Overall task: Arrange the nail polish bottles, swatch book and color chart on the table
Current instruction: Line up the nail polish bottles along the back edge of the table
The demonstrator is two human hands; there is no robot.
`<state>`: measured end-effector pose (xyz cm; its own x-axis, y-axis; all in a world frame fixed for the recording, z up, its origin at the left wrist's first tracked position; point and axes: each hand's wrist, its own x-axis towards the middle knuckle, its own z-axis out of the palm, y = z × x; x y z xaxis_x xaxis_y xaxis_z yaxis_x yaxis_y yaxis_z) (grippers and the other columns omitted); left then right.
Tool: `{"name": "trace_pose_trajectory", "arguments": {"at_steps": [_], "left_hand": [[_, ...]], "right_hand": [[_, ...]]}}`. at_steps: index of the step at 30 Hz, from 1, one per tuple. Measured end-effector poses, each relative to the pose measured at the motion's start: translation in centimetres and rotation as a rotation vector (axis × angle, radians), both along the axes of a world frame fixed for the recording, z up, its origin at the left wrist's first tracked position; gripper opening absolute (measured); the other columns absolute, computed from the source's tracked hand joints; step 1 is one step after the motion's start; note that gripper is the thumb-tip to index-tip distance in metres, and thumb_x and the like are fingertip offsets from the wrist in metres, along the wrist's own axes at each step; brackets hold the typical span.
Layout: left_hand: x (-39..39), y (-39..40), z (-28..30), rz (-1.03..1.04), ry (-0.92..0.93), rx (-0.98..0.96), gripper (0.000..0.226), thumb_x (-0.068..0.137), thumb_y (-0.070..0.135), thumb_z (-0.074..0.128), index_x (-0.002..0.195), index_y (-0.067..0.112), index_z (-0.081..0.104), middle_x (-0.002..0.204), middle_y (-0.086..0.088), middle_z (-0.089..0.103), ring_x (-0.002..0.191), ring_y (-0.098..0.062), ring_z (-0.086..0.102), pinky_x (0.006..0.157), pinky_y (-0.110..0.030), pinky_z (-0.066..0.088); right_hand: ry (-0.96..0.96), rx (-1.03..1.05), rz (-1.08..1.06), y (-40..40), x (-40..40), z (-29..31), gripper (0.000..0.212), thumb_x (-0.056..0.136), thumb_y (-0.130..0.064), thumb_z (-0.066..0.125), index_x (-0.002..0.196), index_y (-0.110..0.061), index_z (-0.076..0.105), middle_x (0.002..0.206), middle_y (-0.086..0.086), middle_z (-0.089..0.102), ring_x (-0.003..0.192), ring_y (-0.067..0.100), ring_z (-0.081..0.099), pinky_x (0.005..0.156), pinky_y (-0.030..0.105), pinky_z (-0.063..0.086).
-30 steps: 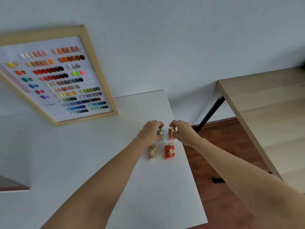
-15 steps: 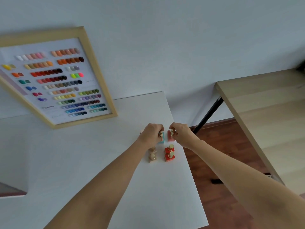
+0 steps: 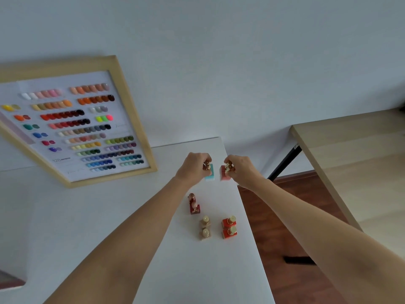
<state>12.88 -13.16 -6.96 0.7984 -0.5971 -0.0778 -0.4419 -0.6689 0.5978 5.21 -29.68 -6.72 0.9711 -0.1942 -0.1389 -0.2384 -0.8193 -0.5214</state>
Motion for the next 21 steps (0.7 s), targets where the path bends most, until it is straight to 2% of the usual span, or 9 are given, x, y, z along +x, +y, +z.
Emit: {"name": "trace_pose_trajectory", "arguments": {"at_steps": [6,11,15,19,21], "left_hand": [[5.0,-1.3,0.2,0.059,-0.008,-0.03,0.034,0.075,0.007,0.075,0.108,0.006,0.066,0.105,-0.012,0.07,0.098,-0.025,0.064,0.081,-0.031,0.054],[8.3,-2.6,-0.6,0.09,0.012,-0.046,0.032,0.074,0.007,0.075,0.105,0.006,0.067,0.099,-0.012,0.071,0.091,-0.026,0.064,0.08,-0.032,0.054],[10.1,-3.7,-1.3,0.097,0.011,-0.052,0.031,0.074,0.007,0.074,0.105,0.005,0.067,0.098,-0.013,0.071,0.091,-0.027,0.065,0.083,-0.037,0.054],[11.1,-4.4,-1.9,0.094,0.013,-0.045,0.032,0.075,0.006,0.073,0.106,0.004,0.067,0.101,-0.014,0.071,0.092,-0.028,0.065,0.083,-0.037,0.054],[11.5,-4.6,-2.1,0.093,0.025,-0.039,0.033,0.075,0.004,0.072,0.107,0.004,0.067,0.102,-0.014,0.071,0.093,-0.028,0.065,0.083,-0.035,0.053]], "right_hand": [[-0.001,0.013,-0.002,-0.9,5.5,0.3,0.031,0.084,-0.001,0.056,0.115,-0.005,0.059,0.107,0.015,0.064,0.091,0.025,0.059,0.071,0.026,0.045],[0.009,-0.006,0.014,-1.5,9.3,-0.3,0.031,0.083,0.002,0.055,0.114,-0.003,0.059,0.104,0.017,0.065,0.093,0.03,0.058,0.076,0.032,0.047],[0.026,-0.001,0.01,-2.0,11.6,-1.1,0.032,0.082,0.004,0.052,0.112,-0.003,0.059,0.102,0.018,0.065,0.086,0.027,0.055,0.073,0.034,0.046],[0.039,-0.018,0.027,-2.5,13.2,-1.5,0.033,0.083,0.003,0.052,0.114,-0.006,0.058,0.105,0.015,0.064,0.09,0.028,0.058,0.069,0.03,0.045],[0.039,-0.016,0.035,-2.7,13.7,-1.6,0.034,0.083,0.003,0.051,0.115,-0.006,0.058,0.106,0.015,0.064,0.085,0.025,0.056,0.065,0.028,0.041]]}}
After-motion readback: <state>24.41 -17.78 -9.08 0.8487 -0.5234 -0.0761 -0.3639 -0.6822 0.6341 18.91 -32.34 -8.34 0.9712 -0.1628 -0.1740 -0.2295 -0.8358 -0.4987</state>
